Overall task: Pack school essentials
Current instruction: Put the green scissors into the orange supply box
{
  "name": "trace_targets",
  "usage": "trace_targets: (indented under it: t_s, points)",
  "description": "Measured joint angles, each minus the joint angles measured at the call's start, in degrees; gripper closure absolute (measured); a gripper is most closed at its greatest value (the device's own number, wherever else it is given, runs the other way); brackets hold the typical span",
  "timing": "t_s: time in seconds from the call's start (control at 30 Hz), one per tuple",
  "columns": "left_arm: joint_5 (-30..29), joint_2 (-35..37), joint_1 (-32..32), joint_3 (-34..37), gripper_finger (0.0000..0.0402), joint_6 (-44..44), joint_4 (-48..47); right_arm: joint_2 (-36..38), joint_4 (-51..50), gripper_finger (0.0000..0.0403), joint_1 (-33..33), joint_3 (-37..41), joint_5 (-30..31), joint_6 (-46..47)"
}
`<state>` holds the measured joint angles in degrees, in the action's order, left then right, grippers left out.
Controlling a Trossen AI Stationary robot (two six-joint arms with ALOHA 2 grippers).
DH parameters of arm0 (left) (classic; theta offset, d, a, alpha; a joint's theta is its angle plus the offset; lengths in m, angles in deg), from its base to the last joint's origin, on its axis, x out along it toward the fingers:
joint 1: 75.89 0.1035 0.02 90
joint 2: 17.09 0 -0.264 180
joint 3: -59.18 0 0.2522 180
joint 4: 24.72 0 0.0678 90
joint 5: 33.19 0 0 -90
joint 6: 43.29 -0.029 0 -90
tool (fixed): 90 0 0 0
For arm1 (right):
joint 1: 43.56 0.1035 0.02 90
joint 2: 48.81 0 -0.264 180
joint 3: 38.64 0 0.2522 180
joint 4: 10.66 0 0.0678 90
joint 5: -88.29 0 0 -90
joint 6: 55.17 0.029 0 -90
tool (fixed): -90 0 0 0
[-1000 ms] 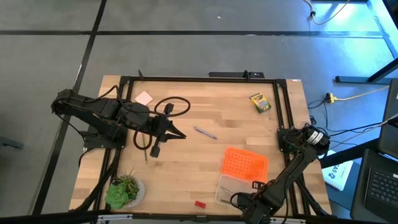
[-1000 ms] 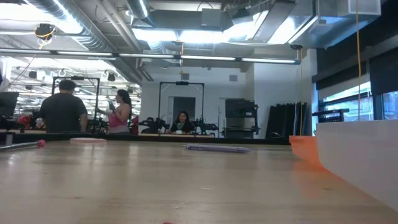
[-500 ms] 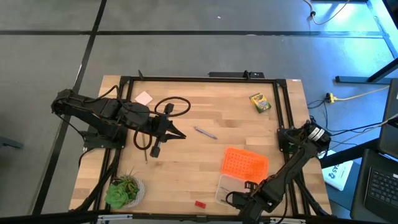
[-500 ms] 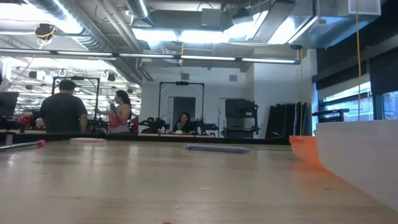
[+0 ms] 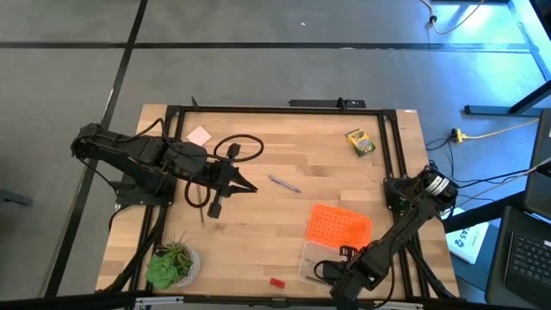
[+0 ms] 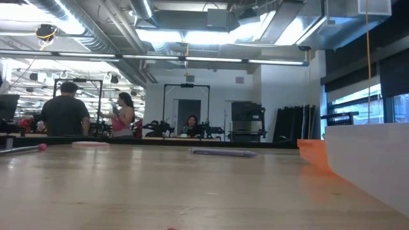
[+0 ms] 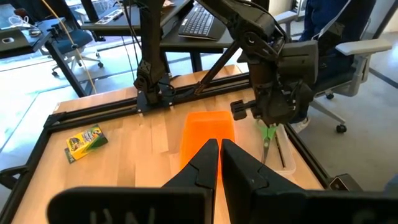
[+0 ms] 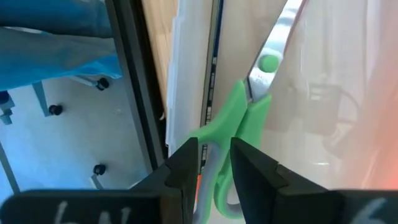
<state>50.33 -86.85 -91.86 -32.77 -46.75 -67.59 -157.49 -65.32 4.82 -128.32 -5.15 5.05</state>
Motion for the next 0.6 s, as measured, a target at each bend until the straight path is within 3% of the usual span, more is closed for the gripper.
trace_targets:
  t_s: [0.6]
  points:
    - [0.0, 0.0, 0.0, 0.0, 0.0388, 0.0, 0.0, 0.0, 3.0, 0.0306, -1.7, 3.2, -2.7, -0.1]
